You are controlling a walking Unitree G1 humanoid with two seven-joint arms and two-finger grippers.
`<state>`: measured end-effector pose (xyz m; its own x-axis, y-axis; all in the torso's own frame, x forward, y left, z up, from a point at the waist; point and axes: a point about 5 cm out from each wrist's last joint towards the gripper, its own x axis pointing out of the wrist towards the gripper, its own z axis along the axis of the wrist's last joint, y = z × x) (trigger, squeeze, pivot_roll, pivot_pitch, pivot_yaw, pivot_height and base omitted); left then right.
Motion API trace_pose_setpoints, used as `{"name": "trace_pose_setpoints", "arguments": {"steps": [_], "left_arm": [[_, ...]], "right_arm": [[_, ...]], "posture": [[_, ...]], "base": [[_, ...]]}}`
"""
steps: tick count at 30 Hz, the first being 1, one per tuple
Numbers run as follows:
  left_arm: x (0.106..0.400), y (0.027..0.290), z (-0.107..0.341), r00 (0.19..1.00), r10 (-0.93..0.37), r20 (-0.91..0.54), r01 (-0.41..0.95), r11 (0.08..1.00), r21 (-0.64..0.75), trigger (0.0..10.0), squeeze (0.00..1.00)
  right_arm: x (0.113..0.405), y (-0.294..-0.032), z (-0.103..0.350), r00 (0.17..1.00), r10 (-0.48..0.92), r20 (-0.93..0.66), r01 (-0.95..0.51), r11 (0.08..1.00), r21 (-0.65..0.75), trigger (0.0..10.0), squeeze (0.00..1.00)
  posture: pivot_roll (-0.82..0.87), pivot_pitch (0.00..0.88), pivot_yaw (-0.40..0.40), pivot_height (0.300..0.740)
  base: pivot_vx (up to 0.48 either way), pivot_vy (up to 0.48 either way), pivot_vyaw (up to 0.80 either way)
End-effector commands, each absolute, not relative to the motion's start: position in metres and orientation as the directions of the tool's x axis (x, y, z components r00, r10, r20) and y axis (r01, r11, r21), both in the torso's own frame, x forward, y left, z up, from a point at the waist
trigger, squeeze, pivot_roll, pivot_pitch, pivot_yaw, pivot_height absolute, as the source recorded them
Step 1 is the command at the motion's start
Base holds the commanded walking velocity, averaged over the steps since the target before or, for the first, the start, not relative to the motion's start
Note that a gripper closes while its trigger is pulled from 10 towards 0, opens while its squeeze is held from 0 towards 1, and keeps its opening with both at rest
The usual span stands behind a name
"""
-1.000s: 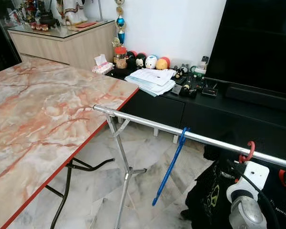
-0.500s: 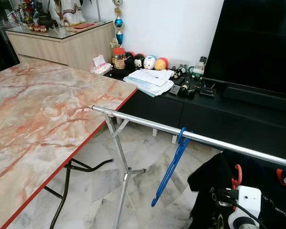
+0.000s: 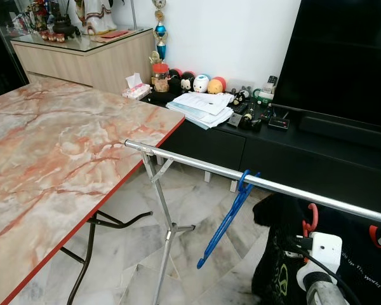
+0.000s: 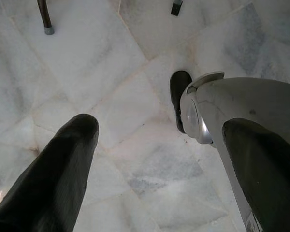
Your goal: Hang hanger
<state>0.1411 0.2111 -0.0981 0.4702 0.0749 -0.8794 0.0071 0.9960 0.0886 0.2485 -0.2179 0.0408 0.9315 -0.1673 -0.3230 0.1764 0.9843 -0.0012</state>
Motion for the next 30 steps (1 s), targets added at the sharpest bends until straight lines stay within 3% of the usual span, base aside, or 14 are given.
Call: {"name": "trace_pose_setpoints", "arguments": {"steps": [1,30], "left_arm": [[0.138,0.215,-0.098,0.466,0.076,-0.882,0.016,0.995,0.094,10.0,0.00],[0.138,0.216,-0.098,0.472,0.071,-0.879,0.021,0.996,0.092,10.0,0.00]], "right_arm": [[0.251,-0.217,0.044,0.941,-0.169,-0.294,0.179,0.984,0.006,10.0,0.00],[0.248,-0.218,0.034,0.921,-0.200,-0.334,0.209,0.978,-0.009,10.0,0.00]], "posture": [[0.02,0.000,0.038,0.740],[0.02,0.000,0.039,0.740]], "base": [[0.000,0.000,0.00],[-0.018,0.000,0.00]]}}
